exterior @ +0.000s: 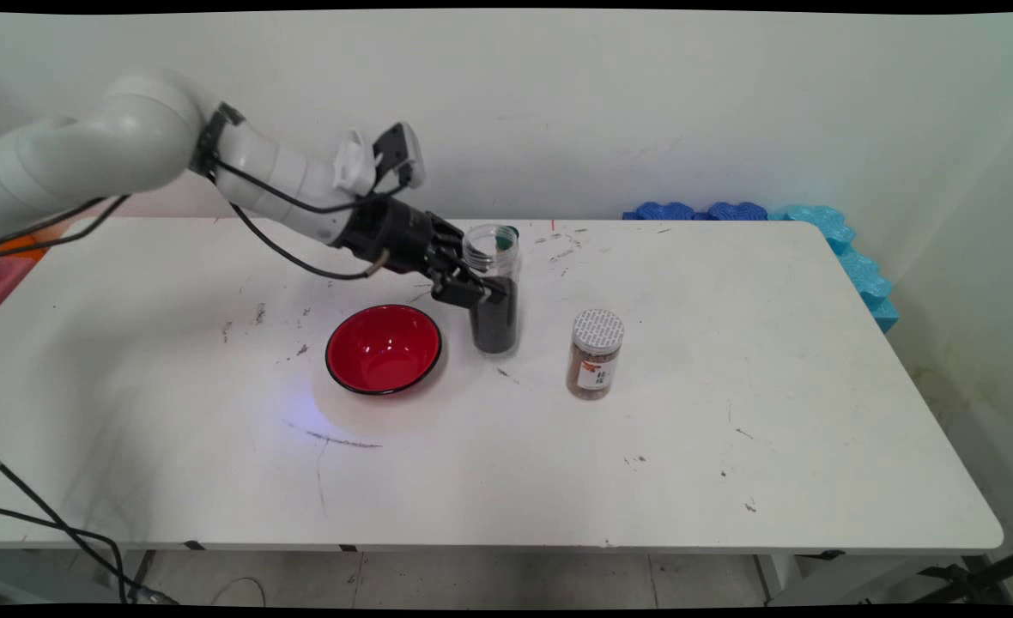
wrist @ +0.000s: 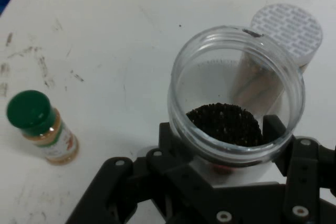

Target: Pour the black seasoning powder in the red bowl

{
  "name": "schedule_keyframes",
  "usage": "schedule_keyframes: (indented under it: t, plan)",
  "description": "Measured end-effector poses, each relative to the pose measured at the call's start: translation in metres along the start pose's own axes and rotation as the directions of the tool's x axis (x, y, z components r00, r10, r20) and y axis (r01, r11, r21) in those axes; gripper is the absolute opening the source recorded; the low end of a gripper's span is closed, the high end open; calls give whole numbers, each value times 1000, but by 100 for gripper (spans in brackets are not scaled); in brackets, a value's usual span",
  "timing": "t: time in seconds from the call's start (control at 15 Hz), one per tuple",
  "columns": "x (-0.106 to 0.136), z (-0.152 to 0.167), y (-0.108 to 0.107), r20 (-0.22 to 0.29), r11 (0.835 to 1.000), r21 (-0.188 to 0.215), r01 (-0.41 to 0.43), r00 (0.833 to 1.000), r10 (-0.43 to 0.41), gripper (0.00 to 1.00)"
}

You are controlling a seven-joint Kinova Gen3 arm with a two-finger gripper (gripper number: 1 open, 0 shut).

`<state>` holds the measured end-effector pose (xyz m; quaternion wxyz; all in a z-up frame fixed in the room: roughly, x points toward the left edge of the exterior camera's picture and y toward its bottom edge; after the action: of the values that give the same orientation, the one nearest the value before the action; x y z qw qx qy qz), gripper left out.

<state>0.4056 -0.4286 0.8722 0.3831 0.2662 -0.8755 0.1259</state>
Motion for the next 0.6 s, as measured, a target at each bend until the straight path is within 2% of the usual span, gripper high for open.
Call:
schedule_keyframes:
  t: [0.6]
  plan:
    - [22,-66,8,-33,1000,-24,-18,999,17,0]
